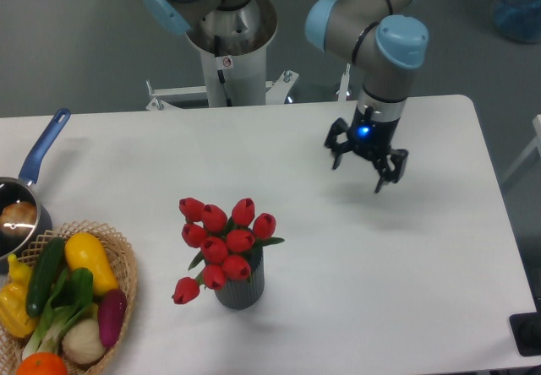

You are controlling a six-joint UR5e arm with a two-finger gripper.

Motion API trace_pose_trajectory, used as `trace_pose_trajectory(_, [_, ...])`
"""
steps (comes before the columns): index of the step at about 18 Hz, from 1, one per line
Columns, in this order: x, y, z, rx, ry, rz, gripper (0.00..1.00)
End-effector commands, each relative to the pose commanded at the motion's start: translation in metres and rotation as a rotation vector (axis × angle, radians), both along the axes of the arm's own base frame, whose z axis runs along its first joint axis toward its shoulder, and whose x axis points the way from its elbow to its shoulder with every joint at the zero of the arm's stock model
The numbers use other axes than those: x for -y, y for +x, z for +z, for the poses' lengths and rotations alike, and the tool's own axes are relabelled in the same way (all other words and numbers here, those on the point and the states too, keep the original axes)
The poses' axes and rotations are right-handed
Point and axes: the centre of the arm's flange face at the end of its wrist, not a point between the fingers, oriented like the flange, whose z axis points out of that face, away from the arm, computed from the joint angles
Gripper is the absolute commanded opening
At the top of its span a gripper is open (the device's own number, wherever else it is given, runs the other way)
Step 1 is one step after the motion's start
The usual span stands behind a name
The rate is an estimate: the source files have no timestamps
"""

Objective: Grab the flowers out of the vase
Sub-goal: 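Move the open gripper over to the red tulips in the grey vase, then lower the gripper around the tulip stems and close it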

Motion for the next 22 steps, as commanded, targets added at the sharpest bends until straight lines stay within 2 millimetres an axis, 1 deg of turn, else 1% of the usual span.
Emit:
trace_pose_trajectory(2, [-0.023,0.019,0.007,0.018,0.067,-0.055,1.0])
trace_pose_trajectory(5, [-0.049,0.028,0.027,0.052,0.202,-0.112,1.0])
trace_pose_trajectory(7, [-0.054,0.03,0.035,0.072,0.254,-0.119,1.0])
trace_pose_trajectory(9, [-0.062,0.036,0.04,0.094,0.296,-0.135,1.0])
trace_pose_trajectory(13, [-0.072,0.045,0.042,0.146,0.361,-0.154,1.0])
trace_pose_trajectory(14, [-0.076,0.046,0.036,0.167,0.378,-0.162,1.0])
trace_pose_trajectory(17, [-0.088,0.038,0.028,0.199,0.403,-0.172,1.0])
trace_pose_trajectory(18, [-0.095,0.042,0.028,0.203,0.403,-0.188,1.0])
trace_pose_trajectory(19, [-0.099,0.042,0.026,0.207,0.403,-0.191,1.0])
trace_pose_trajectory(22, [-0.1,0.039,0.021,0.218,0.4,-0.187,1.0])
